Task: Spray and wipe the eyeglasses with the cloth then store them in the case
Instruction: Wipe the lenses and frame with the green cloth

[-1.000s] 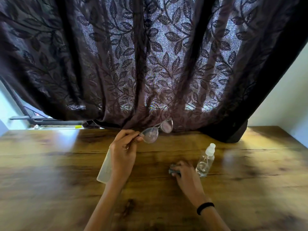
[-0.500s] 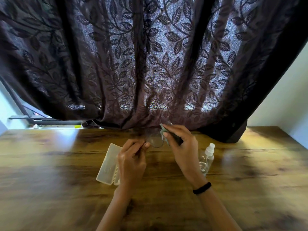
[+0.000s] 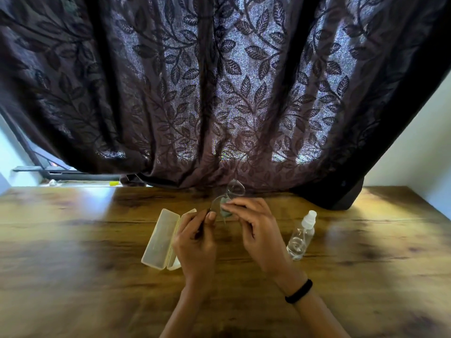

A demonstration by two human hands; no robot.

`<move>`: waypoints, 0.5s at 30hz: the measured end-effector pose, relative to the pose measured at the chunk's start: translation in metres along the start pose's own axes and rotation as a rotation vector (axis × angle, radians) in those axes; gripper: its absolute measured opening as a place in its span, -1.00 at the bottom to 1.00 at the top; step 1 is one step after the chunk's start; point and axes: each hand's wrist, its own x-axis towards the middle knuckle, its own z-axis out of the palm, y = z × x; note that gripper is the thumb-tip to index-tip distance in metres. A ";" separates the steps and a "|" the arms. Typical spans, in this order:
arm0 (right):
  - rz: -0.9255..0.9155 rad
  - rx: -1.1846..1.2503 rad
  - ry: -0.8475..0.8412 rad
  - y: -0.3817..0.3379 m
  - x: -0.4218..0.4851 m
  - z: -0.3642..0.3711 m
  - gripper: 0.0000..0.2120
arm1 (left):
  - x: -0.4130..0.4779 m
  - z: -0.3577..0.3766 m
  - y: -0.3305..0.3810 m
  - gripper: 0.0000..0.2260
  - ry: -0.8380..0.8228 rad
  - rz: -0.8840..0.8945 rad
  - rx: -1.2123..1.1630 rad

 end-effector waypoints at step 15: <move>-0.099 -0.036 -0.062 -0.016 0.001 0.006 -0.61 | 0.001 -0.004 -0.001 -0.80 0.049 -0.044 -0.083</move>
